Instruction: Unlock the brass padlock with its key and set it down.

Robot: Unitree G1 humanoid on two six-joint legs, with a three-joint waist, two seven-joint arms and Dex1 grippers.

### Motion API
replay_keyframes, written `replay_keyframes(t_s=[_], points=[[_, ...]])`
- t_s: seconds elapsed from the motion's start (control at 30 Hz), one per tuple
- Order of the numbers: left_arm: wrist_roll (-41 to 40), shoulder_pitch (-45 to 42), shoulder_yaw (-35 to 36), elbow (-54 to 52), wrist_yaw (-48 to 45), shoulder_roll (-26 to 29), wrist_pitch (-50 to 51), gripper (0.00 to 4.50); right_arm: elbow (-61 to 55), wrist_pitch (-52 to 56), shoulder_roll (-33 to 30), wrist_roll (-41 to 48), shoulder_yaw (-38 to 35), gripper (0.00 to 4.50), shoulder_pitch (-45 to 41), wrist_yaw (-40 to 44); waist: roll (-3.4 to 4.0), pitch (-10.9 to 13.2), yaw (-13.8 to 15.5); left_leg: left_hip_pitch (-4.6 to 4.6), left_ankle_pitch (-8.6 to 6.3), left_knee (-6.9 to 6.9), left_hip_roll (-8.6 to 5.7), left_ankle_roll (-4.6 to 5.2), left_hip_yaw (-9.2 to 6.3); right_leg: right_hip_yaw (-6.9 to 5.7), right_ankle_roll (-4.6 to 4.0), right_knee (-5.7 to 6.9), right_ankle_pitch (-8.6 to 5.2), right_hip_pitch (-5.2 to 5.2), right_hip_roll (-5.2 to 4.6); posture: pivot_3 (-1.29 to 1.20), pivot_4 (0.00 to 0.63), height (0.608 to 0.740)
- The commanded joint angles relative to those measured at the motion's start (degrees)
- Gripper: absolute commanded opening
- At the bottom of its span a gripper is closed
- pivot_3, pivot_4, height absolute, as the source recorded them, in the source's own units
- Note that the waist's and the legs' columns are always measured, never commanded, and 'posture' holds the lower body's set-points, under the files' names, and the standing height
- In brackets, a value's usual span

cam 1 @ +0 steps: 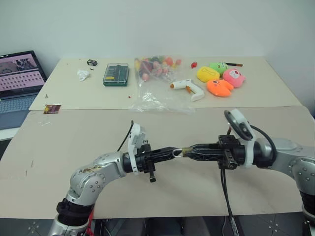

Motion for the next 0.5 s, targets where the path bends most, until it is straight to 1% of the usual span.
replay_keyframes(t_s=[0.03, 0.23, 0.5], points=[[-1.61, -0.53, 0.97, -2.48, 0.50, -0.19, 0.37, 0.06, 0.46, -1.20, -0.62, -1.15, -0.53, 0.11, -1.19, 1.45, 0.00, 0.00, -0.01, 0.00, 0.00, 0.00, 0.00, 0.00, 0.00, 0.00, 0.00, 0.00, 0.00, 0.00, 0.00, 0.00, 0.150, 0.740], [-2.12, -0.65, 0.99, -2.52, 0.80, -0.05, 0.36, 0.06, 1.78, -1.61, -0.12, -3.88, 0.88, 0.11, -1.45, 2.81, 0.00, 0.00, 0.01, -0.01, 0.00, 0.00, -0.01, -0.01, 0.00, 0.01, 0.00, 0.00, 0.00, 0.00, 0.00, 0.00, 0.150, 0.740], [-2.51, -0.58, 1.46, -2.95, 1.57, -0.31, 0.62, 0.06, 1.54, -1.88, -0.28, -5.79, 1.31, 0.11, 0.51, 4.45, 0.00, 0.00, 0.01, -0.01, 0.00, 0.00, 0.00, -0.01, 0.00, 0.00, 0.00, -0.01, 0.00, 0.00, 0.00, 0.00, 0.150, 0.740]])
